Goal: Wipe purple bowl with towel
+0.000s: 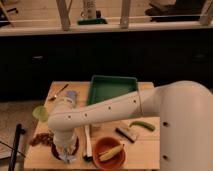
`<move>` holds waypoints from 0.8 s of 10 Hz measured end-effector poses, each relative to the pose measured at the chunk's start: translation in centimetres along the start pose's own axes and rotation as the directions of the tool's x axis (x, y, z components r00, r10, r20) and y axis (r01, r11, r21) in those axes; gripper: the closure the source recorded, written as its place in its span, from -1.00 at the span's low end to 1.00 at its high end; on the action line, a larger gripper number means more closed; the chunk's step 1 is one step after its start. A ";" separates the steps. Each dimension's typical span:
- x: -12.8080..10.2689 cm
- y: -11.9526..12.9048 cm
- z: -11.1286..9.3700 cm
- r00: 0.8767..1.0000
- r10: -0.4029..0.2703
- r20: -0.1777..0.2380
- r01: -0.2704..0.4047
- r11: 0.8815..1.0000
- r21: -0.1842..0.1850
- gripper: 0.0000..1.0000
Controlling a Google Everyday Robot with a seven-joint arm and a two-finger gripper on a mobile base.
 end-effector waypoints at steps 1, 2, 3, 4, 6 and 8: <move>0.4 1.1 -0.2 1.000 0.021 -0.006 -0.021 1.000 0.000 1.00; 1.2 2.0 -0.6 0.999 0.047 -0.016 -0.047 0.999 0.002 1.00; 2.1 2.1 -0.9 0.998 0.061 -0.027 -0.060 0.998 0.005 1.00; 3.2 2.1 -1.2 0.997 0.069 -0.038 -0.069 0.998 -0.002 1.00; 4.7 1.2 -1.8 0.996 0.066 -0.058 -0.066 0.998 -0.006 1.00; 5.5 -0.5 -2.2 0.997 0.040 -0.070 -0.041 0.999 -0.013 1.00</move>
